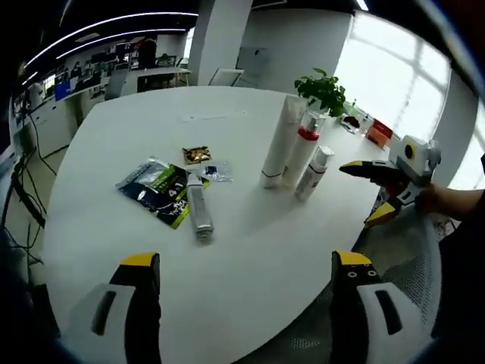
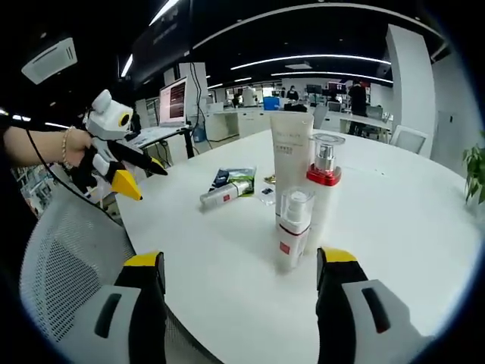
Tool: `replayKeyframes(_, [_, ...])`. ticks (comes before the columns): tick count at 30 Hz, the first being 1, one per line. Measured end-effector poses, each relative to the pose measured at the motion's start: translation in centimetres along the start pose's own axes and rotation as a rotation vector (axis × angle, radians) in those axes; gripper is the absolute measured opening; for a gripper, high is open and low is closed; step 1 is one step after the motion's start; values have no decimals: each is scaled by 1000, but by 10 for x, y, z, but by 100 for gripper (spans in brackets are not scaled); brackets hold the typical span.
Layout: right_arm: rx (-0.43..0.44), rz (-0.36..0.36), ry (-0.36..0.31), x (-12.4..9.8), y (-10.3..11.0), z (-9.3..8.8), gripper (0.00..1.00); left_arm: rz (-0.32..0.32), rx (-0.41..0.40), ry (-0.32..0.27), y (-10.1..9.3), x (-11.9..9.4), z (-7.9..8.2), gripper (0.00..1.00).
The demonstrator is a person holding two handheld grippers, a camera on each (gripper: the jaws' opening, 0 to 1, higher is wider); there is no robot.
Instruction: Arrange the skincare products in the storage area until every visible bottle or jar stands upright without overlapping.
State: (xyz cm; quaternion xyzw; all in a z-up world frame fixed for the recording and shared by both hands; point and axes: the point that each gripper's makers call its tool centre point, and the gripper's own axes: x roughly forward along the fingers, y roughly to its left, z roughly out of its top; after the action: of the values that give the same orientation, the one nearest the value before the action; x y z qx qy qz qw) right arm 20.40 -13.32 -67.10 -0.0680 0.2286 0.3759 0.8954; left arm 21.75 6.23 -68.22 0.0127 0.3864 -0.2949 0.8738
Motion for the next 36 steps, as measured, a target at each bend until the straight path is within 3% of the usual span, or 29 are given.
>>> replayKeyframes(21, [-19, -41, -13, -1, -9, 5, 80, 21, 91, 237, 18, 55, 13, 63])
replayKeyframes(30, [-9, -66, -16, -1, -17, 4, 80, 37, 147, 352, 40, 72, 16, 49])
replayKeyframes(34, [-11, -71, -12, -1, -18, 3, 80, 30, 183, 386, 33, 70, 16, 47])
replayKeyframes(36, [-10, -72, -8, 0, -19, 2, 79, 31, 198, 405, 40, 77, 21, 44])
